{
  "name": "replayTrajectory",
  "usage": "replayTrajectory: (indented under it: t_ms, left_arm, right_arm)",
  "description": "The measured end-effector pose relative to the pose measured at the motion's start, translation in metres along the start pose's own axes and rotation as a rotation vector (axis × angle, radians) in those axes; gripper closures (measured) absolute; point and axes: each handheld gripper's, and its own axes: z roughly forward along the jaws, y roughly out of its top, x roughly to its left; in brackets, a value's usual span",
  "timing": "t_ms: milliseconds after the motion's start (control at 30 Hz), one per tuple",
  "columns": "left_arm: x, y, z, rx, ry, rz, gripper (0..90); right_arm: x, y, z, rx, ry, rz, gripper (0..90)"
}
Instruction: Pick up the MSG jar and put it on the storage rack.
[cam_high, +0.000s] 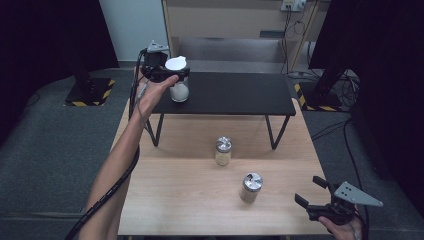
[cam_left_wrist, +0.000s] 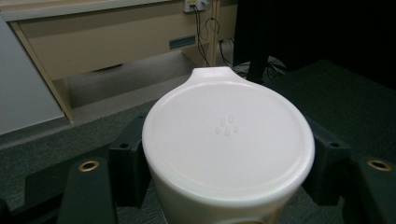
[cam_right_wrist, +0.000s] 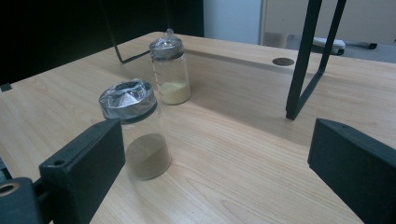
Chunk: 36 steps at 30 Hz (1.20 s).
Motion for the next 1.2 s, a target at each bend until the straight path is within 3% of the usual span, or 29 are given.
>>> replayTrajectory:
  t_ms: [867,1033,1200]
  left_arm:
    - [-0.002,-0.008,0.004,-0.010,0.010,0.004,29.1]
    - [-0.005,-0.008,0.002,-0.046,0.002,0.009,10.0]
    - [-0.013,0.000,-0.002,-0.058,0.010,0.039,5.5]
  right_arm:
    - [0.000,0.000,0.000,-0.001,0.002,0.004,4.4]
    - [0.000,0.000,0.000,0.000,0.002,0.002,4.4]
    - [0.000,0.000,-0.001,0.000,0.001,0.002,4.4]
